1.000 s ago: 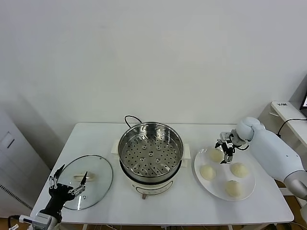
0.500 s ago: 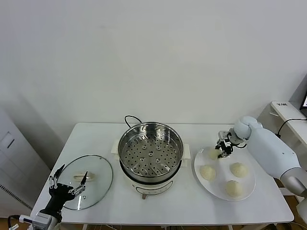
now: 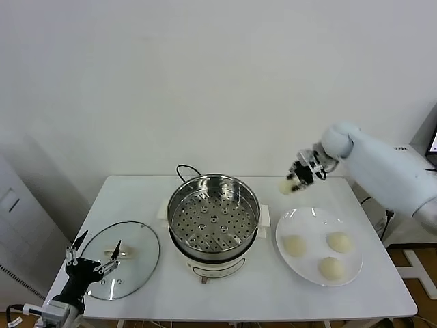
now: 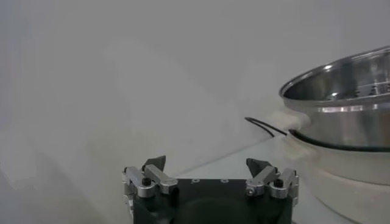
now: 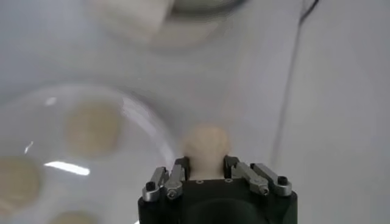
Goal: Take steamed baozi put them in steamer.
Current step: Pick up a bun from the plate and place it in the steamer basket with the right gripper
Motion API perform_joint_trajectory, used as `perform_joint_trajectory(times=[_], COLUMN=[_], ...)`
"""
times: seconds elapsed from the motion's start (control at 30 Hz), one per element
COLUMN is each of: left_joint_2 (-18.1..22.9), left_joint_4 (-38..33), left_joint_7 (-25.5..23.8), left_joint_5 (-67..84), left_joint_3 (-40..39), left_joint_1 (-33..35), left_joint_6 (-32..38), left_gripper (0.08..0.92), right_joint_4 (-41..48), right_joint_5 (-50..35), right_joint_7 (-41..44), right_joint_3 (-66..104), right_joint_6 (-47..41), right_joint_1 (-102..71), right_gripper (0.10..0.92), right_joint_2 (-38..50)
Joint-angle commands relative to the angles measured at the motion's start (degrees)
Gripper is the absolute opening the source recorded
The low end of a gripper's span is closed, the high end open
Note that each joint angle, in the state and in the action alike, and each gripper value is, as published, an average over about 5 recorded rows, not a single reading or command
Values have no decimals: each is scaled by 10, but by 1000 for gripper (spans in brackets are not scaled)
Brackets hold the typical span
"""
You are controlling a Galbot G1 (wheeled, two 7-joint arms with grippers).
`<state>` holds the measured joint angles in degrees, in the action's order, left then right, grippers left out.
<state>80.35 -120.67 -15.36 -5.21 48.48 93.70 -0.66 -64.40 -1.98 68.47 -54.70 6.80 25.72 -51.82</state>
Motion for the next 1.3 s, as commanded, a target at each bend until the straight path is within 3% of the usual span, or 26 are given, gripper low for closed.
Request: perform_joint_trajectory(times=[0.03, 0.43, 0.93, 1.1, 1.3], left_joint_2=[7, 4, -5, -7, -11], left_joint_4=[-4, -8, -4, -4, -4], left_joint_7=[1, 2, 3, 3, 4], left_joint_5=[0, 3, 6, 6, 6], left_joint_3=[1, 1, -2, -4, -3], left_joint_1=[3, 4, 3, 2, 2], left_joint_6=[1, -1, 0, -1, -1], left_gripper=[823, 823, 823, 823, 823], right_joint_4=[-87, -47, -5, 8, 7], right_joint_5=[-74, 174, 274, 298, 297], right_joint_7=[4, -26, -35, -40, -53], right_joint_3=[-142, -38, 19, 37, 55], right_joint_6=[68, 245, 324, 337, 340], right_joint_1=[160, -21, -115, -122, -110], right_gripper=[366, 366, 371, 425, 583], right_joint_2=[-75, -174, -193, -204, -206])
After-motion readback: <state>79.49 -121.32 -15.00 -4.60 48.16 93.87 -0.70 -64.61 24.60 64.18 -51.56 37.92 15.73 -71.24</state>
